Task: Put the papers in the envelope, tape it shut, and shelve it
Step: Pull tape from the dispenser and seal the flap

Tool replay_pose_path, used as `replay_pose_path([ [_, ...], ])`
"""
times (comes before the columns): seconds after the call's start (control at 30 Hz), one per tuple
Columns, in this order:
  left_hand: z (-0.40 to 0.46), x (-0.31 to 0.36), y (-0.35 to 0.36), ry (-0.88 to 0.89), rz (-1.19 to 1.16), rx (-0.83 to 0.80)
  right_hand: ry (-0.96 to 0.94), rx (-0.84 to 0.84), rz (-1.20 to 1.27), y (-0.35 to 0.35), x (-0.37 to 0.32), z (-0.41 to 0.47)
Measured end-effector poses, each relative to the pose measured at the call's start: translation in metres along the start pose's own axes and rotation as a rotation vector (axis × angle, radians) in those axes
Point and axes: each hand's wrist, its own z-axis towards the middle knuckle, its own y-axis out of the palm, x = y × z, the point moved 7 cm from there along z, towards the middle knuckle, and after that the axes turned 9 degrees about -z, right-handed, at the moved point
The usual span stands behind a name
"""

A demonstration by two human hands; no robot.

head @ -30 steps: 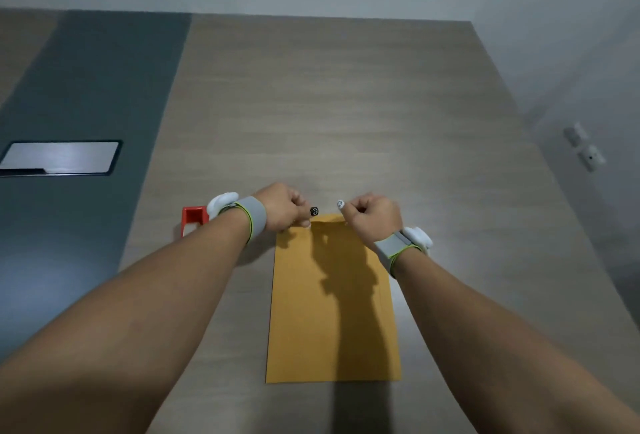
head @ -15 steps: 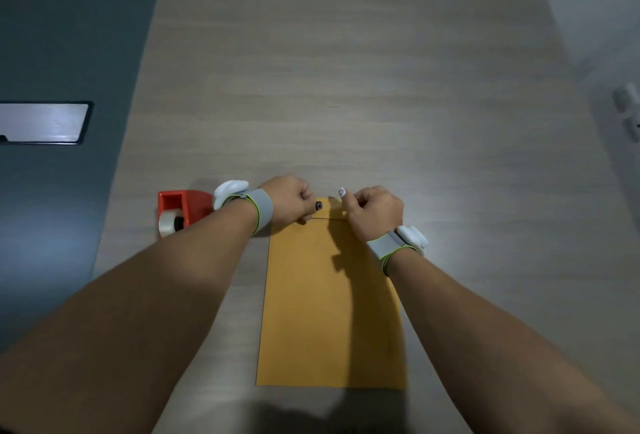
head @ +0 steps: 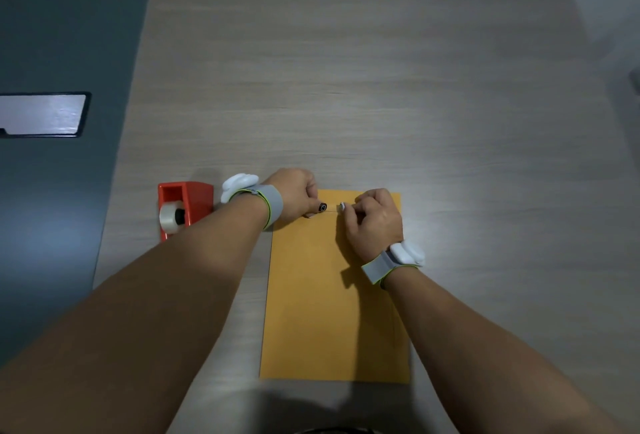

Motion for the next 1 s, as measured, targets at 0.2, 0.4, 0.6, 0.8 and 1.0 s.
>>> replay_pose_path([
  [0.2,0.004,-0.002,0.004,-0.006,-0.005,0.021,-0.024,0.076,0.006,0.0,0.0,-0.002],
  [0.4,0.004,0.0,0.004,-0.014,0.026,0.038,-0.075,0.079,-0.044,0.004,-0.002,-0.003],
  [0.6,0.002,0.003,0.006,-0.006,0.058,0.055,-0.099,0.081,-0.111,0.005,-0.003,-0.005],
  [0.8,0.0,0.004,0.006,-0.029,0.082,0.064,-0.037,0.05,-0.225,0.004,-0.002,-0.006],
  [1.0,-0.001,0.0,0.0,-0.056,0.085,0.077,0.088,0.032,-0.295,0.004,0.01,-0.001],
])
